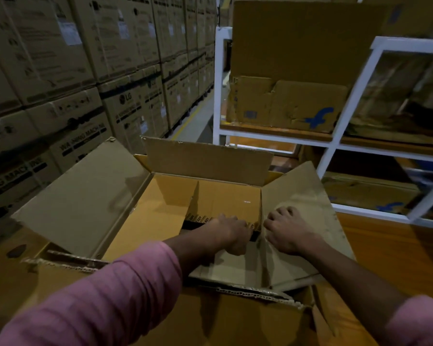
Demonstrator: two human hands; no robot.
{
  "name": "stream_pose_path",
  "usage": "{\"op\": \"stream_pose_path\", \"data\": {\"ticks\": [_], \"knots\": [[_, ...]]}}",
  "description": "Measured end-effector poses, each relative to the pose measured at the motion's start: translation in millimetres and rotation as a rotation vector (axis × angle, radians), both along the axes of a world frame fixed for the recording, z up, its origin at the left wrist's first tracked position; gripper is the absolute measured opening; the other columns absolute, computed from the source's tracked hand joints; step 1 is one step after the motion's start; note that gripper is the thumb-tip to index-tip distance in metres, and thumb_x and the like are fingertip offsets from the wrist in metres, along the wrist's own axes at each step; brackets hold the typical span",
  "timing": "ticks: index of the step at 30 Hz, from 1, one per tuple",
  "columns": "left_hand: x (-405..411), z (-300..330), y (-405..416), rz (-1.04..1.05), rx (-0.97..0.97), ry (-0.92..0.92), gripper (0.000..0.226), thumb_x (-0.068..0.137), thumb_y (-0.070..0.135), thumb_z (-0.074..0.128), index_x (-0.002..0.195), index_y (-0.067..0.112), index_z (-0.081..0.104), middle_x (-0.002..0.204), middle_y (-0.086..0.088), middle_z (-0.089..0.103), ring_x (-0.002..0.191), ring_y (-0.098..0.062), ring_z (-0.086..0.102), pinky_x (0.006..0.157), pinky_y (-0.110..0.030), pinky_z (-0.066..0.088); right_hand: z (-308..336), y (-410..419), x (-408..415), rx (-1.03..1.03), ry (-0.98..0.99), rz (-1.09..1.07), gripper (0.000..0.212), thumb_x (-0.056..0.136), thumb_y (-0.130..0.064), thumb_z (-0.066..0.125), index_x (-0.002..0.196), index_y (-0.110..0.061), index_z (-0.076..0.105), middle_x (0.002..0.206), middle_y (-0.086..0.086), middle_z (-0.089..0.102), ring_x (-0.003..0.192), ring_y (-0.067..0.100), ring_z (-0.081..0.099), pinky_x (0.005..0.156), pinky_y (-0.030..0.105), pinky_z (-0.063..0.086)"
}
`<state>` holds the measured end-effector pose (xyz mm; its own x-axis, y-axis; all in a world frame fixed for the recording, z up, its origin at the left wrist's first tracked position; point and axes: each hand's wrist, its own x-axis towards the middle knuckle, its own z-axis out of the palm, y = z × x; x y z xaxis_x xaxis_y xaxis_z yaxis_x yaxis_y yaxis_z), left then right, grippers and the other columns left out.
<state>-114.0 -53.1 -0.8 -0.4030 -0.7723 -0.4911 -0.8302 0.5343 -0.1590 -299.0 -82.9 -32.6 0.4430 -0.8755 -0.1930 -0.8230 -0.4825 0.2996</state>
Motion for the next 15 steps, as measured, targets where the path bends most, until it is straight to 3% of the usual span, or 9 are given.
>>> {"op": "stream_pose_path", "data": {"ticks": [3, 5, 8, 11, 13, 15], "knots": [[5.0, -3.3, -0.6, 0.082, 0.069, 0.001, 0.04, 0.105, 0.033, 0.05, 0.141, 0.016, 0.051, 0.13, -0.009, 0.059, 0.11, -0.028, 0.059, 0.083, -0.043, 0.046, -0.3, 3.6, 17.7, 0.115, -0.091, -0.003, 0.043, 0.101, -0.046, 0.044, 0.138, -0.025, 0.055, 0.136, 0.006, 0.056, 0.129, 0.028, 0.047, 0.111, 0.049, 0.035], [16.6, -10.6, -1.0, 0.18, 0.131, 0.062, 0.036, 0.104, 0.03, 0.053, 0.136, 0.014, 0.056, 0.117, -0.009, 0.063, 0.097, -0.026, 0.063, 0.075, -0.04, 0.05, -4.6, 5.0, 34.2, 0.22, -0.143, 0.025, 0.041, 0.1, -0.043, 0.049, 0.135, -0.024, 0.057, 0.133, 0.006, 0.058, 0.123, 0.026, 0.052, 0.105, 0.046, 0.043], [33.2, -26.0, -4.0, 0.302, 0.246, 0.186, 0.032, 0.1, 0.026, 0.059, 0.127, 0.01, 0.063, 0.117, -0.015, 0.068, 0.094, -0.028, 0.067, 0.084, -0.043, 0.058, -15.6, 2.9, 62.1, 0.4, -0.141, 0.054, 0.038, 0.097, -0.041, 0.055, 0.128, -0.018, 0.061, 0.126, 0.01, 0.063, 0.112, 0.028, 0.061, 0.093, 0.043, 0.053], [44.2, -31.9, -10.5, 0.237, 0.219, -0.069, 0.036, 0.102, 0.035, 0.055, 0.128, 0.012, 0.062, 0.118, -0.012, 0.064, 0.098, -0.028, 0.061, 0.079, -0.041, 0.048, -26.3, -0.3, 84.0, 0.516, -0.137, 0.065, 0.035, 0.097, -0.042, 0.057, 0.12, -0.016, 0.062, 0.113, 0.01, 0.063, 0.099, 0.03, 0.063, 0.086, 0.043, 0.056], [50.2, -34.7, -12.4, 0.221, 0.243, -0.147, 0.039, 0.103, 0.032, 0.056, 0.135, 0.01, 0.059, 0.126, -0.012, 0.062, 0.102, -0.028, 0.058, 0.079, -0.039, 0.043, -32.8, -1.6, 94.1, 0.551, -0.151, 0.065, 0.031, 0.093, -0.046, 0.058, 0.108, -0.018, 0.061, 0.104, 0.006, 0.06, 0.091, 0.028, 0.061, 0.081, 0.041, 0.055], [61.5, -36.0, -10.9, 0.244, 0.263, -0.197, 0.039, 0.103, 0.03, 0.057, 0.136, 0.009, 0.06, 0.126, -0.012, 0.061, 0.097, -0.027, 0.055, 0.077, -0.038, 0.044, -41.6, -5.4, 100.9, 0.572, -0.147, 0.088, 0.033, 0.09, -0.046, 0.058, 0.11, -0.021, 0.063, 0.106, 0.005, 0.062, 0.092, 0.027, 0.062, 0.083, 0.044, 0.057]]}}
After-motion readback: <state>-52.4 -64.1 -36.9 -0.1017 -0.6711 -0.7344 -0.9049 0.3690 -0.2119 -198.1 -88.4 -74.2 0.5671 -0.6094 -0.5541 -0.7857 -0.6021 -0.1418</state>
